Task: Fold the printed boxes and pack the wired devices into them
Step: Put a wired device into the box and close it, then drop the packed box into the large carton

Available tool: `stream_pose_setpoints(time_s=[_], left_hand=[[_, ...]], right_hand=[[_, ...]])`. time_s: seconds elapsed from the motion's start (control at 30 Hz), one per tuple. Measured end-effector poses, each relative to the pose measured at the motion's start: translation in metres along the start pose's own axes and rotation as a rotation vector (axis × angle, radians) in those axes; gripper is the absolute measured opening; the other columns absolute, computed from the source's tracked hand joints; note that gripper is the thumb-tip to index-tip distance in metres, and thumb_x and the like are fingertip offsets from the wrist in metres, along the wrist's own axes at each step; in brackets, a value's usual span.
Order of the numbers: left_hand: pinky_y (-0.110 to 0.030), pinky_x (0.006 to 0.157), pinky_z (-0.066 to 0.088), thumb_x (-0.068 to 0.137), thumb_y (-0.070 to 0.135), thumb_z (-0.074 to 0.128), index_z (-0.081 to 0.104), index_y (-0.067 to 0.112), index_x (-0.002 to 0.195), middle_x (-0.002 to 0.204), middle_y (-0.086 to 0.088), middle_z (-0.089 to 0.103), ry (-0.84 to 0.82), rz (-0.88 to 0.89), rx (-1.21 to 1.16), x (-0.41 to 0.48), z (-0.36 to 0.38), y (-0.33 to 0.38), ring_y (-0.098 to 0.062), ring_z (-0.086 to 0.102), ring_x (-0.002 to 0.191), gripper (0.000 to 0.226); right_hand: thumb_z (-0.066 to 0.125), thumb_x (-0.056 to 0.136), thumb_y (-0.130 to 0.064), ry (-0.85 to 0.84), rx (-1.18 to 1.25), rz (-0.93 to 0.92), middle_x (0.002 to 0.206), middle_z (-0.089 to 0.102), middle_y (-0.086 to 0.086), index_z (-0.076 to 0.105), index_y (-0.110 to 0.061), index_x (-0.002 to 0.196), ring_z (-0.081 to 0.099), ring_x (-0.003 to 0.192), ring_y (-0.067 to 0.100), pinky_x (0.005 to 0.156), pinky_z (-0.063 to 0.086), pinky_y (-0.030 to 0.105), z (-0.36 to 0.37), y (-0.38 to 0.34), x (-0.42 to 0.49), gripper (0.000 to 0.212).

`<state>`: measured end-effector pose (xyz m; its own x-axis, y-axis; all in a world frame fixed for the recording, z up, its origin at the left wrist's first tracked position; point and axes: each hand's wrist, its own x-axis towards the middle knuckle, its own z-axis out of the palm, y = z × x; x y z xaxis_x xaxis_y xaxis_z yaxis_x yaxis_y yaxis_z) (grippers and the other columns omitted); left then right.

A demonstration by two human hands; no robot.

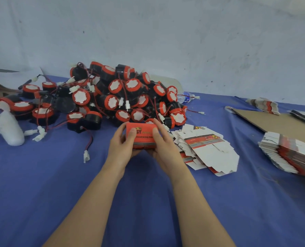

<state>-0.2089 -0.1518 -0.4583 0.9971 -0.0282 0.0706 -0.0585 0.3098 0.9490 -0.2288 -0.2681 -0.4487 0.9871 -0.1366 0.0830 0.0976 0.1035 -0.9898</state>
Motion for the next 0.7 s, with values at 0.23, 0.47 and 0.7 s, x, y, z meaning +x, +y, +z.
stream_pose_setpoints(time_s=[0.23,0.47,0.7], left_hand=[[-0.018,0.057,0.055,0.096,0.025,0.056,0.056,0.028,0.116,0.099,0.004,0.066,-0.299,0.096,0.099,-0.040,0.091,0.045,-0.001,0.069,0.076,0.019],[-0.045,0.086,0.056,0.098,0.037,0.050,0.058,0.023,0.118,0.116,-0.006,0.064,-0.915,0.130,0.222,-0.218,0.333,0.064,-0.023,0.065,0.101,0.026],[-0.042,0.116,0.028,0.102,0.047,0.031,0.035,0.010,0.147,0.153,-0.012,0.035,-1.613,-0.183,0.305,-0.461,0.434,0.045,-0.028,0.035,0.140,0.058]], right_hand=[[0.049,0.100,-0.024,0.405,-0.072,-0.157,0.092,0.067,-0.002,0.051,-0.027,0.131,0.068,0.078,0.007,0.073,0.059,0.030,-0.066,-0.075,-0.066,0.032],[0.044,0.100,-0.032,1.200,-0.439,-0.182,0.111,0.059,0.003,0.052,-0.016,0.125,0.060,0.107,0.023,0.092,0.052,0.046,-0.243,-0.197,-0.279,0.031],[0.038,0.101,-0.026,1.931,-0.792,0.258,0.156,0.027,0.008,0.026,-0.020,0.149,0.012,0.146,0.029,0.117,0.008,0.041,-0.306,-0.230,-0.485,0.050]])
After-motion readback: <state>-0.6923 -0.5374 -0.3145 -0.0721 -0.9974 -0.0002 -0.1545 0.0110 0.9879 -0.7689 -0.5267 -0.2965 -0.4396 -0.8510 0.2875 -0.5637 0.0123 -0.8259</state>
